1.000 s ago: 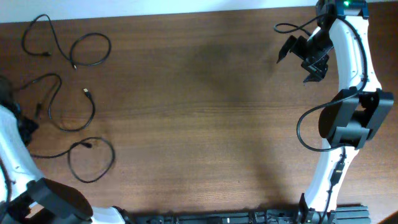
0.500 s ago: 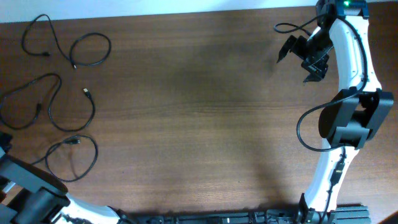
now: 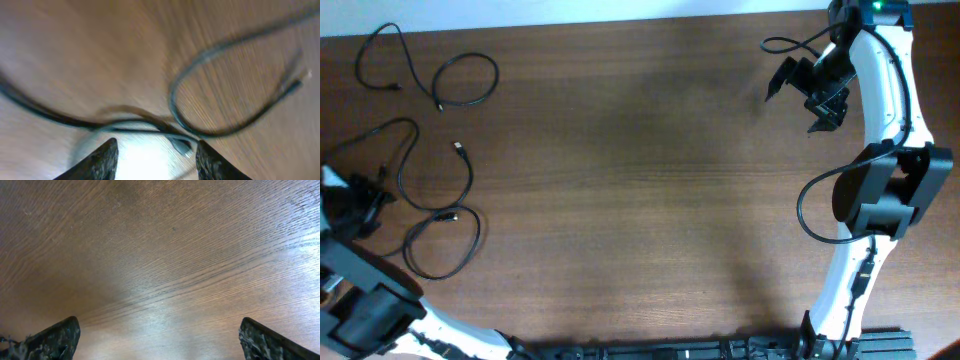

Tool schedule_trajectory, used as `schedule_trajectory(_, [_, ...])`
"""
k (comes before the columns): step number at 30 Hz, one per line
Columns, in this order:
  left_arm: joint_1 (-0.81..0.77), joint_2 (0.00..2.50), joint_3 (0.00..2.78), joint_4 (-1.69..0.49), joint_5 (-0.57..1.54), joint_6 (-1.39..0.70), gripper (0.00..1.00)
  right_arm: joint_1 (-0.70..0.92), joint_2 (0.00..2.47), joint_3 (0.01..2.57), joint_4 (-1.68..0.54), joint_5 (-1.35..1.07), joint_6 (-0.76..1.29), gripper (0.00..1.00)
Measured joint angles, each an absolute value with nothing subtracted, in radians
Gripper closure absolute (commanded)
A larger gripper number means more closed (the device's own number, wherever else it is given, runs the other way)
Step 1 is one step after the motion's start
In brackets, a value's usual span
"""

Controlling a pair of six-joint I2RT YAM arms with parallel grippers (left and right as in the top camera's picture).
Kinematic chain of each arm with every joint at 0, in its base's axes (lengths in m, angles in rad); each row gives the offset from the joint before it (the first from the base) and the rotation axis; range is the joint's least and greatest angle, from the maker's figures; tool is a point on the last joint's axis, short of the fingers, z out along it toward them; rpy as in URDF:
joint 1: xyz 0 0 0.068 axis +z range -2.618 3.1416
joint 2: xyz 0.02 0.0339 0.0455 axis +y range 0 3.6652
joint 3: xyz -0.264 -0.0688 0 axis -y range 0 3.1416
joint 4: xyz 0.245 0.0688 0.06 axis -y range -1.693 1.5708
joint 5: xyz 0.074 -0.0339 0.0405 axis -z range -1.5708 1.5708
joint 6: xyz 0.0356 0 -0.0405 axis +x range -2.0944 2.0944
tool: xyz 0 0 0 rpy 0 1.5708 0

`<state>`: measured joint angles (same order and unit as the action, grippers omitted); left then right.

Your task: Untangle cables

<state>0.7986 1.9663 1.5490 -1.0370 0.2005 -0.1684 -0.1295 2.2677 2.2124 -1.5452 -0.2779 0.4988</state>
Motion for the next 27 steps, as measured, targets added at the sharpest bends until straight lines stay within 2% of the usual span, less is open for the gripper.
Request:
schedule_trajectory(1, [0.769, 1.966, 1.518, -1.028, 0.211, -0.155, 1.00, -0.130, 2.268, 2.212, -1.545, -0.278, 0.499, 0.02])
schedule_trajectory(4, [0.709, 1.969, 1.417, -0.907, 0.163, -0.143, 1.00, -0.130, 2.268, 2.212, -1.546, -0.278, 0.498, 0.02])
schedule_trajectory(8, [0.707, 1.971, 1.284, -0.728, 0.099, -0.147, 1.00, -0.130, 2.268, 2.212, -1.546, -0.278, 0.499, 0.01])
schedule_trajectory(11, [0.707, 1.969, 1.248, -0.688, 0.092, -0.147, 1.00, -0.130, 2.268, 2.212, -1.545, -0.278, 0.500, 0.02])
schedule_trajectory(17, [0.707, 1.962, 1.245, -0.832, 0.089, -0.159, 1.00, -0.130, 2.268, 2.212, -1.545, -0.278, 0.500, 0.02])
schedule_trajectory(22, [0.710, 1.959, 1.250, -0.921, -0.070, -0.285, 1.00, -0.130, 2.268, 2.212, -1.545, -0.278, 0.499, 0.02])
schedule_trajectory(24, [0.710, 1.958, 1.288, -0.962, -0.049, -0.297, 1.00, -0.130, 2.268, 2.212, -1.545, -0.278, 0.499, 0.02])
schedule_trajectory(27, [0.703, 1.856, 1.319, -0.955, 0.111, -0.303, 1.00, -0.130, 2.268, 2.212, -1.545, -0.278, 0.498, 0.02])
